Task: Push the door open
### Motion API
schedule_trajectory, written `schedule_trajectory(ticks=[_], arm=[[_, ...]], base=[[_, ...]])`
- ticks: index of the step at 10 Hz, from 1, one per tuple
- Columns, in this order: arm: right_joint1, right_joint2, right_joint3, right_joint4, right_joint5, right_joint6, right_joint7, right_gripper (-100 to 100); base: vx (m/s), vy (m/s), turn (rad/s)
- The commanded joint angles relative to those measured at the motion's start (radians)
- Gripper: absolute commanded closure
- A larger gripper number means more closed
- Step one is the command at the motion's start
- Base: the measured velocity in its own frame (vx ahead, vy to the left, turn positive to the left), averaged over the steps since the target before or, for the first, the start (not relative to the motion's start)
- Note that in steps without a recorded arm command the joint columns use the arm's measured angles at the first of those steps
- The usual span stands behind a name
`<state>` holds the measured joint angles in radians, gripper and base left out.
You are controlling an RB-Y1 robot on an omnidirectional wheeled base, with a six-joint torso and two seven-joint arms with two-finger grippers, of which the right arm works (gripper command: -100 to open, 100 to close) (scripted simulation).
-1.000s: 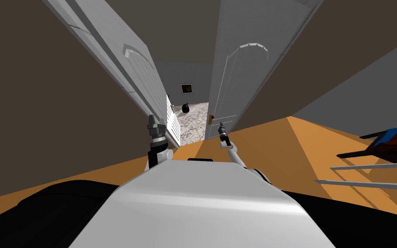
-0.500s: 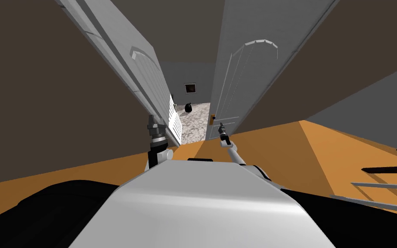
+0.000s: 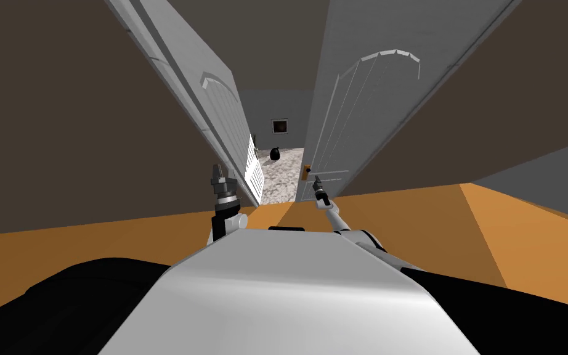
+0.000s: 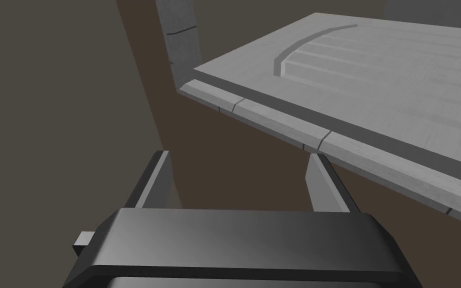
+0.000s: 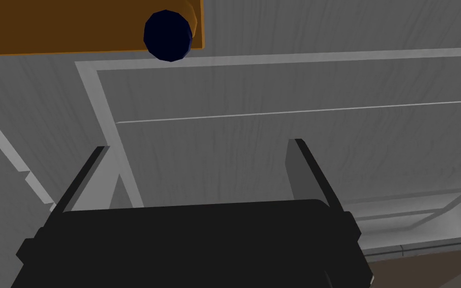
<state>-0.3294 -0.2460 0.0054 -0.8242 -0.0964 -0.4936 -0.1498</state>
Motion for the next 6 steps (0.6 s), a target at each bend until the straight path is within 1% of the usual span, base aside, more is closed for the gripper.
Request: schedule_trajectory(ticks=[1,3,6], arm=[[-0.024,-0.006,-0.001,0.047,0.000,-0.008,-0.010,-100],[-0.048,-0.012,-0.003,0.090,-0.001,-0.012,-0.019,-100],[-0.080,-0.021,-0.004,0.148,-0.001,-0.017,-0.032,-100]], base=[[-0.005,-0.110,0.178],[-0.008,-0.093,0.165],[-0.008,-0.075,0.153]])
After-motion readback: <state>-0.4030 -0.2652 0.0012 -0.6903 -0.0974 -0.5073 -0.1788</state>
